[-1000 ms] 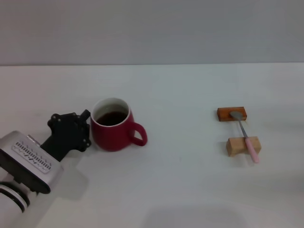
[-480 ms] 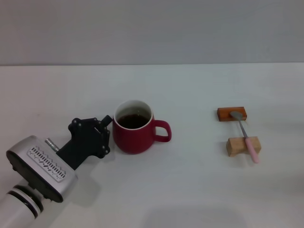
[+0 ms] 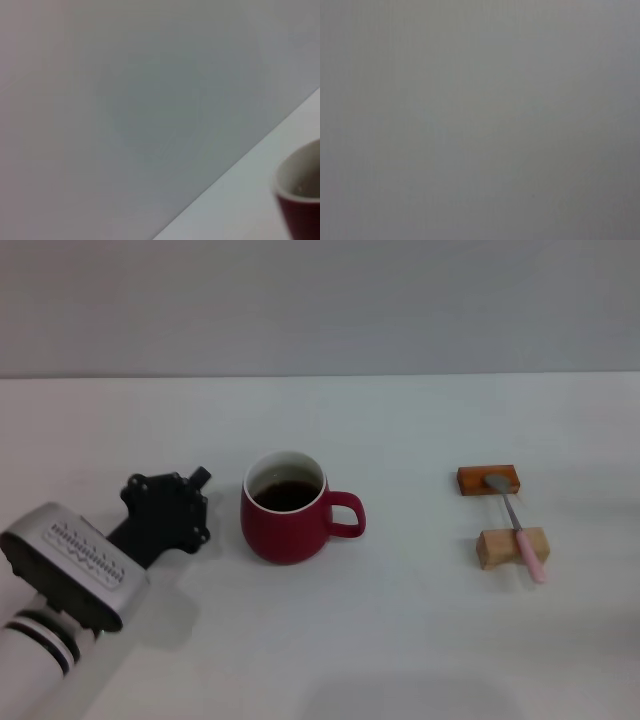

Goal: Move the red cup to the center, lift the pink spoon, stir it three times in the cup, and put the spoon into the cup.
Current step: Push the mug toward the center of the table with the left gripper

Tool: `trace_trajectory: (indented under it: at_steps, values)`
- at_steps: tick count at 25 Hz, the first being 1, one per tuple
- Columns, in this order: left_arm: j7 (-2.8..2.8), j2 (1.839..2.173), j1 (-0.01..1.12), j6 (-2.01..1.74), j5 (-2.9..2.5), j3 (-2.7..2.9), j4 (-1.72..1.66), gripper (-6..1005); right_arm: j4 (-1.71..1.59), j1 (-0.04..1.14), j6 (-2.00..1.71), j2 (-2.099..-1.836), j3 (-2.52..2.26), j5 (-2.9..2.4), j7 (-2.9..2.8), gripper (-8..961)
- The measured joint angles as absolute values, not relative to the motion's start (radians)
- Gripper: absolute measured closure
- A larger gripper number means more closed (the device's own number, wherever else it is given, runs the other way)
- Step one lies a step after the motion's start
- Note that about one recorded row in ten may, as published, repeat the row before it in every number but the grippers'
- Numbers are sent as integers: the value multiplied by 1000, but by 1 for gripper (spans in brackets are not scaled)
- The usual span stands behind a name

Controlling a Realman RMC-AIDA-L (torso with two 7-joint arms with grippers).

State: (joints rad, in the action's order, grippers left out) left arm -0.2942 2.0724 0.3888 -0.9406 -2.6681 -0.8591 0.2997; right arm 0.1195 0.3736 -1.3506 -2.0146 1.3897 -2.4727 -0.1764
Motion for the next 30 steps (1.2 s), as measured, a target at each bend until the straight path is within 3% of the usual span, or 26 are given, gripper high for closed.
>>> trace_trajectory:
  at_steps: [15,30]
  values:
    - [-315,2075,533,-844,-2670,-873,227,994,129,360,-1352,-2019,1390,-2473,-176,311]
    - [-316,2079,544,-835,-2672,-782,258,993,131,369,-1350,-2019,1390,-2473,-176,310]
